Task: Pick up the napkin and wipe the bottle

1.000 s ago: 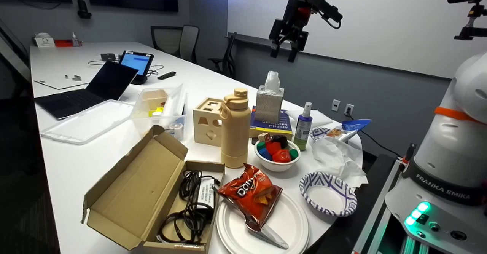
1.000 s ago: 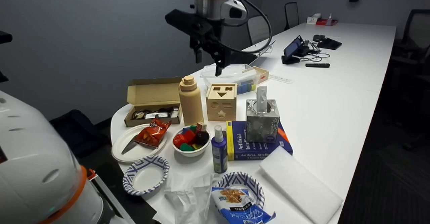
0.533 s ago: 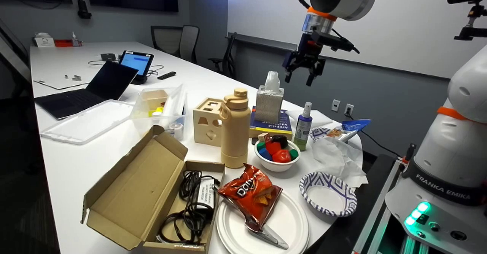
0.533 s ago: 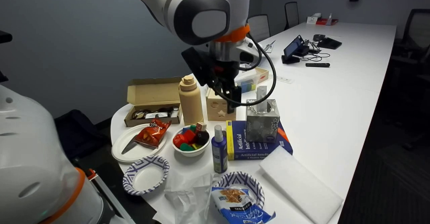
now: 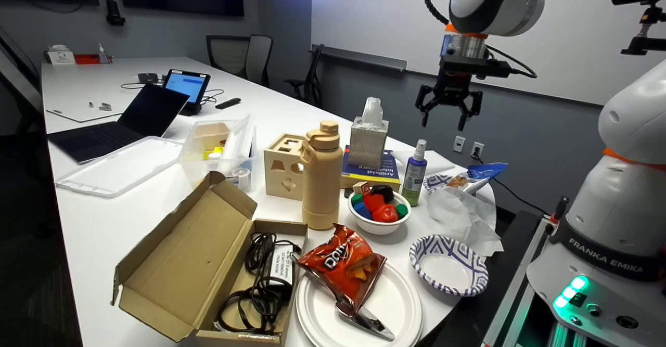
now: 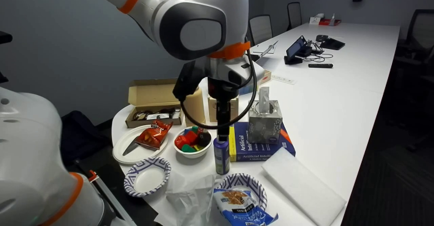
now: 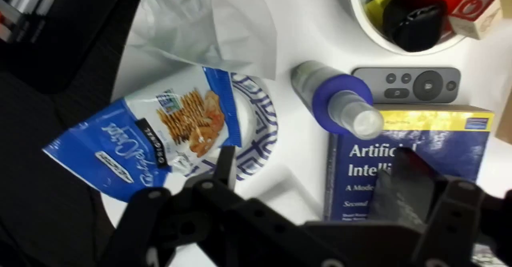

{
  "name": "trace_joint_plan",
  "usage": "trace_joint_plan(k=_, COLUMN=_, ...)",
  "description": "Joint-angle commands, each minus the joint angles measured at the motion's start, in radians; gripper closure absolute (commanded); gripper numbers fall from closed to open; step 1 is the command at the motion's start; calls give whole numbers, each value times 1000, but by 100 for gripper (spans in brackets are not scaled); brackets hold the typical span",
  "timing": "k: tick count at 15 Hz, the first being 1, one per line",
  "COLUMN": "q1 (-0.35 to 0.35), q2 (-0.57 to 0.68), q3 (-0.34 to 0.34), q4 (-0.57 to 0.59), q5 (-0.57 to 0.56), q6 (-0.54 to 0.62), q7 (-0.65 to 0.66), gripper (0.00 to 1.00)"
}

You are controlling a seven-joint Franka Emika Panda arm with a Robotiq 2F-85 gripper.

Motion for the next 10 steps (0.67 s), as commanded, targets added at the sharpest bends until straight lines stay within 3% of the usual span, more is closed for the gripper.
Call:
trace_joint_plan(k=1, q1=-46, q2=-20, q3=6, q4=-6, q5=-17, q6=-79, q7=101, gripper=0)
trace_joint_plan(k=10, q1=-23, q2=180, q3=-76, q4=-10, q5=32, q6=-46, q7=25, gripper=0)
